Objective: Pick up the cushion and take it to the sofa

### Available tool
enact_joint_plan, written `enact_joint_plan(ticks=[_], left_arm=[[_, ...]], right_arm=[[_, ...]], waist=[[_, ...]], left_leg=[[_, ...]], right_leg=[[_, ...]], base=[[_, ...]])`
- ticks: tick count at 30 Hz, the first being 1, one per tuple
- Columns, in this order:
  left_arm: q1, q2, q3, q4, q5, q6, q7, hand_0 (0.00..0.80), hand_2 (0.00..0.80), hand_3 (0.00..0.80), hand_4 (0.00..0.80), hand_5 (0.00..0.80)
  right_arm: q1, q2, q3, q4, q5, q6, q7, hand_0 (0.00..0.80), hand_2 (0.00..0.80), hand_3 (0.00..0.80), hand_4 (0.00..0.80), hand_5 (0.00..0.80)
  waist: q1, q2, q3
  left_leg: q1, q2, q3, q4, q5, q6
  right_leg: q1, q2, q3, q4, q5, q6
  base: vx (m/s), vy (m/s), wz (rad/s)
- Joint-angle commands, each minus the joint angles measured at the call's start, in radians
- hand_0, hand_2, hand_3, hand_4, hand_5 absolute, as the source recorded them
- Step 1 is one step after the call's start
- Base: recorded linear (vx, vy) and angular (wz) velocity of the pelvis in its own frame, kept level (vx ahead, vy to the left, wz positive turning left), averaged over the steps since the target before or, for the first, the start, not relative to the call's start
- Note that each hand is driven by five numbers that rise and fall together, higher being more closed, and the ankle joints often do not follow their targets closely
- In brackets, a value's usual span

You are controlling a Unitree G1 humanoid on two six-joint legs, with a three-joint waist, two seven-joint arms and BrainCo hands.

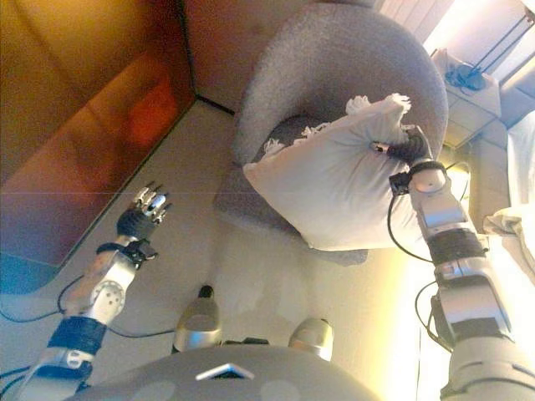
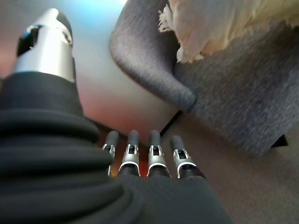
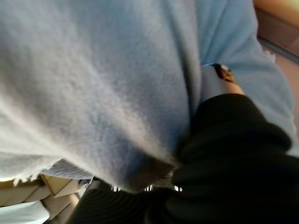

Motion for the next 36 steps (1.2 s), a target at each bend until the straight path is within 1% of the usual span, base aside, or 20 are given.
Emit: enact_joint_plan(ticks=[1,4,8,10,12,14,16,17,19,20,23,24,25,26,28,29,31,33,35,36], left_arm=[[-0.017,-0.034,-0.075,-0.013,0.029,-0.038,-0.034,0.0,0.0,0.0,0.0,0.0],[-0.01,-0.044,-0.089,-0.015,0.03,-0.054,-0.034,0.0,0.0,0.0,0.0,0.0],[-0.015,-0.059,-0.094,-0.012,0.038,-0.05,-0.049,0.0,0.0,0.0,0.0,0.0],[-0.012,-0.066,-0.09,-0.017,0.038,-0.047,-0.055,0.0,0.0,0.0,0.0,0.0],[-0.002,-0.069,-0.086,-0.032,0.033,-0.046,-0.052,0.0,0.0,0.0,0.0,0.0],[0.008,-0.075,-0.082,-0.044,0.029,-0.043,-0.052,0.0,0.0,0.0,0.0,0.0],[0.008,-0.085,-0.083,-0.045,0.026,-0.042,-0.047,0.0,0.0,0.0,0.0,0.0],[0.014,-0.093,-0.082,-0.043,0.022,-0.045,-0.036,0.0,0.0,0.0,0.0,0.0],[0.017,-0.103,-0.073,-0.049,0.004,-0.047,-0.01,0.0,0.0,0.0,0.0,0.0],[0.017,-0.107,-0.063,-0.062,-0.004,-0.052,-0.001,0.0,0.0,0.0,0.0,0.0],[0.012,-0.126,-0.056,-0.083,-0.015,-0.065,0.035,0.0,0.0,0.0,0.0,0.0],[0.008,-0.129,-0.06,-0.089,-0.014,-0.066,0.046,0.0,0.0,0.0,0.0,0.0],[0.001,-0.133,-0.062,-0.09,-0.012,-0.062,0.055,0.0,0.0,0.0,0.0,0.0],[-0.008,-0.134,-0.068,-0.088,-0.012,-0.057,0.063,0.0,0.0,0.0,0.0,0.0],[-0.02,-0.136,-0.069,-0.076,-0.014,-0.049,0.055,0.0,0.0,0.0,0.0,0.0],[-0.026,-0.133,-0.066,-0.074,-0.015,-0.033,0.048,0.0,0.0,0.0,0.0,0.0],[-0.038,-0.131,-0.07,-0.061,-0.007,-0.01,0.032,0.0,0.0,0.0,0.0,0.0],[-0.052,-0.133,-0.076,-0.045,0.007,0.006,0.011,0.0,0.0,0.0,0.0,0.0],[-0.054,-0.144,-0.087,-0.045,0.004,0.003,-0.005,0.0,0.0,0.0,0.0,0.0],[-0.051,-0.15,-0.085,-0.047,0.0,0.004,-0.013,0.0,0.0,0.0,0.0,0.0]], right_arm=[[-0.249,-0.158,0.018,0.04,0.057,-0.068,-0.047,0.8,0.8,0.8,0.8,0.8],[-0.253,-0.166,0.018,0.045,0.06,-0.064,-0.043,0.8,0.8,0.8,0.8,0.8],[-0.24,-0.153,0.0,0.031,0.055,-0.04,-0.06,0.8,0.8,0.8,0.8,0.8],[-0.226,-0.147,-0.015,0.01,0.039,-0.027,-0.053,0.8,0.8,0.8,0.8,0.8],[-0.21,-0.144,-0.025,-0.015,0.022,-0.015,-0.04,0.8,0.8,0.8,0.8,0.8],[-0.199,-0.158,-0.029,-0.026,0.013,-0.016,-0.026,0.8,0.8,0.8,0.8,0.8],[-0.202,-0.165,-0.029,-0.029,-0.007,-0.024,-0.011,0.8,0.8,0.8,0.8,0.8],[-0.209,-0.166,-0.022,-0.036,-0.006,-0.025,-0.006,0.8,0.8,0.8,0.8,0.8],[-0.211,-0.158,-0.019,-0.076,-0.008,-0.013,0.0,0.8,0.8,0.8,0.8,0.8],[-0.208,-0.151,-0.015,-0.102,-0.015,-0.014,0.003,0.8,0.8,0.8,0.8,0.8],[-0.177,-0.121,0.003,-0.141,-0.042,-0.033,-0.008,0.8,0.8,0.8,0.8,0.8],[-0.162,-0.117,0.008,-0.149,-0.052,-0.038,-0.012,0.8,0.8,0.8,0.8,0.8],[-0.154,-0.115,0.012,-0.147,-0.059,-0.043,-0.016,0.8,0.8,0.8,0.8,0.8],[-0.156,-0.112,0.023,-0.134,-0.053,-0.048,-0.022,0.8,0.8,0.8,0.8,0.8],[-0.174,-0.115,0.033,-0.109,-0.04,-0.044,-0.026,0.8,0.8,0.8,0.8,0.8],[-0.183,-0.116,0.03,-0.101,-0.043,-0.036,-0.025,0.8,0.8,0.8,0.8,0.8],[-0.193,-0.115,0.019,-0.085,-0.073,-0.022,-0.028,0.8,0.8,0.8,0.8,0.8],[-0.198,-0.119,0.023,-0.073,-0.098,-0.005,-0.043,0.8,0.8,0.8,0.8,0.8],[-0.184,-0.128,0.01,-0.085,-0.098,0.003,-0.037,0.8,0.8,0.8,0.8,0.8],[-0.171,-0.128,-0.001,-0.093,-0.108,0.005,-0.034,0.8,0.8,0.8,0.8,0.8]], waist=[[-0.013,-0.014,-0.085],[-0.05,-0.019,-0.082],[-0.094,-0.023,-0.068],[-0.105,-0.024,-0.061],[-0.114,-0.023,-0.064],[-0.127,-0.015,-0.079],[-0.138,-0.004,-0.097],[-0.146,0.007,-0.107],[-0.16,0.028,-0.116],[-0.164,0.023,-0.114],[-0.16,-0.003,-0.103],[-0.158,-0.015,-0.099],[-0.154,-0.02,-0.097],[-0.144,-0.023,-0.094],[-0.129,-0.011,-0.09],[-0.122,0.001,-0.089],[-0.109,0.018,-0.086],[-0.09,0.034,-0.082],[-0.076,0.042,-0.078],[-0.069,0.045,-0.076]], left_leg=[[0.099,-0.099,0.015,-0.004,-0.118,0.021],[0.138,-0.123,-0.008,-0.012,-0.151,0.032],[0.201,-0.146,-0.03,-0.019,-0.201,0.056],[0.234,-0.148,-0.024,-0.014,-0.224,0.061],[0.259,-0.144,-0.015,-0.009,-0.224,0.063],[0.274,-0.124,-0.013,0.01,-0.188,0.048],[0.289,-0.094,0.002,0.032,-0.146,0.018],[0.303,-0.069,0.012,0.064,-0.106,-0.008],[0.296,-0.024,0.018,0.171,0.043,-0.072],[0.275,-0.007,0.029,0.274,0.102,-0.096],[0.177,-0.019,0.02,0.546,0.152,-0.101],[0.133,-0.016,0.02,0.626,0.147,-0.095],[0.097,-0.009,0.02,0.655,0.131,-0.086],[0.063,0.002,0.023,0.65,0.122,-0.078],[0.045,0.034,0.042,0.554,0.123,-0.075],[0.044,0.058,0.055,0.445,0.131,-0.076],[0.049,0.085,0.067,0.277,0.136,-0.078],[0.018,0.092,0.084,0.133,0.15,-0.088],[-0.015,0.089,0.091,0.058,0.136,-0.091],[-0.029,0.077,0.088,0.038,0.122,-0.09]], right_leg=[[-0.038,0.048,0.019,-0.074,0.032,-0.003],[-0.085,0.115,0.049,-0.195,0.004,-0.009],[-0.169,0.161,0.058,-0.235,0.061,-0.006],[-0.191,0.166,0.025,-0.226,0.076,-0.008],[-0.191,0.18,-0.007,-0.214,0.062,-0.017],[-0.174,0.197,-0.002,-0.221,0.037,-0.042],[-0.158,0.204,-0.014,-0.212,0.005,-0.066],[-0.15,0.212,-0.02,-0.195,-0.026,-0.086],[-0.135,0.233,-0.023,-0.159,-0.079,-0.125],[-0.122,0.227,-0.029,-0.143,-0.1,-0.148],[-0.083,0.207,-0.022,-0.119,-0.131,-0.192],[-0.066,0.199,-0.011,-0.117,-0.14,-0.201],[-0.051,0.198,-0.01,-0.118,-0.148,-0.206],[-0.032,0.198,-0.015,-0.119,-0.159,-0.206],[-0.008,0.208,-0.023,-0.12,-0.179,-0.204],[0.003,0.215,-0.03,-0.119,-0.191,-0.199],[0.018,0.217,-0.035,-0.122,-0.204,-0.181],[0.053,0.215,-0.041,-0.132,-0.227,-0.159],[0.081,0.2,-0.042,-0.135,-0.248,-0.142],[0.096,0.192,-0.036,-0.134,-0.256,-0.133]], base=[[0.289,0.008,0.06],[0.336,0.017,0.24],[0.355,-0.001,0.25],[0.373,0.0,0.07],[0.347,-0.013,0.59],[0.312,-0.014,0.64],[0.291,-0.03,0.2],[0.259,-0.063,0.22],[0.203,-0.09,-0.14],[0.176,-0.13,-0.23],[0.232,-0.145,-0.34],[0.236,-0.106,-0.45],[0.239,-0.068,-0.51],[0.229,-0.002,-0.48],[0.226,0.081,-0.23],[0.225,0.176,-0.03],[0.221,0.208,0.07],[0.237,0.189,0.24],[0.237,0.173,0.13],[0.192,0.135,0.01]])
